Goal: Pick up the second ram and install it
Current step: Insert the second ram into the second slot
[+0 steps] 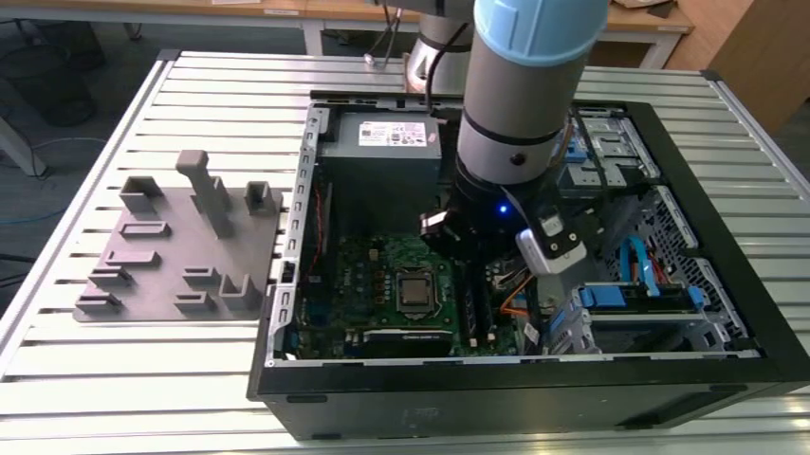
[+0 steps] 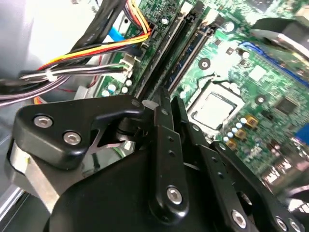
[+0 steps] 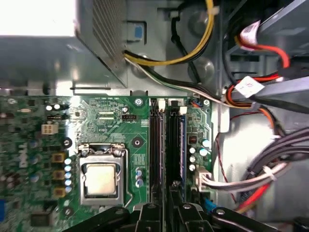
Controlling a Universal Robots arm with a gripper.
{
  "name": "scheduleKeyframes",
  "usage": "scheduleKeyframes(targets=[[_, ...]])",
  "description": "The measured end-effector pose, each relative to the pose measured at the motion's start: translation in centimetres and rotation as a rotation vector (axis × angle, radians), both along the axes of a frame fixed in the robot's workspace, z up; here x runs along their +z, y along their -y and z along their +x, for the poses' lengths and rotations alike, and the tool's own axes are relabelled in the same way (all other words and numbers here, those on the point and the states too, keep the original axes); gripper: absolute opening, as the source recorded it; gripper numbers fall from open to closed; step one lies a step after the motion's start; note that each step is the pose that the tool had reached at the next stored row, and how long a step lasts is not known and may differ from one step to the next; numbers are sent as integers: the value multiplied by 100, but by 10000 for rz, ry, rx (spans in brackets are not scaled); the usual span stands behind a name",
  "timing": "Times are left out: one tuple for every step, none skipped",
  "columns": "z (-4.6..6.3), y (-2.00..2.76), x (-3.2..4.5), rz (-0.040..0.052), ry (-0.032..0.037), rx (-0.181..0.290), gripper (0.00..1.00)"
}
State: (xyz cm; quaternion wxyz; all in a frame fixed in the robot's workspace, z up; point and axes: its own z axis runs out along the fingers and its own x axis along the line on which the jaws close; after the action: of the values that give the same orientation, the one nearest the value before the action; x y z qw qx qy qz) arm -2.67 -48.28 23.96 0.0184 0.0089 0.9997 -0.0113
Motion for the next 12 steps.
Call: scheduleKeyframes(targets=[[1, -6, 28, 3, 0, 0, 21], [1, -10, 49, 13, 0, 1, 19], [1, -13, 71, 17, 0, 1, 13], [0, -15, 91, 30, 0, -1, 13], [0, -16, 105, 55, 0, 0, 11], [-1, -18, 109, 103, 1, -1, 11], [-1, -17, 109, 220, 0, -1, 11], [-2, -18, 110, 382, 0, -1, 11], [-2, -18, 111, 563, 0, -1, 11], [-2, -18, 110, 641, 1, -1, 11], [-2, -18, 111, 649, 1, -2, 11], [-2, -18, 111, 653, 0, -2, 11]])
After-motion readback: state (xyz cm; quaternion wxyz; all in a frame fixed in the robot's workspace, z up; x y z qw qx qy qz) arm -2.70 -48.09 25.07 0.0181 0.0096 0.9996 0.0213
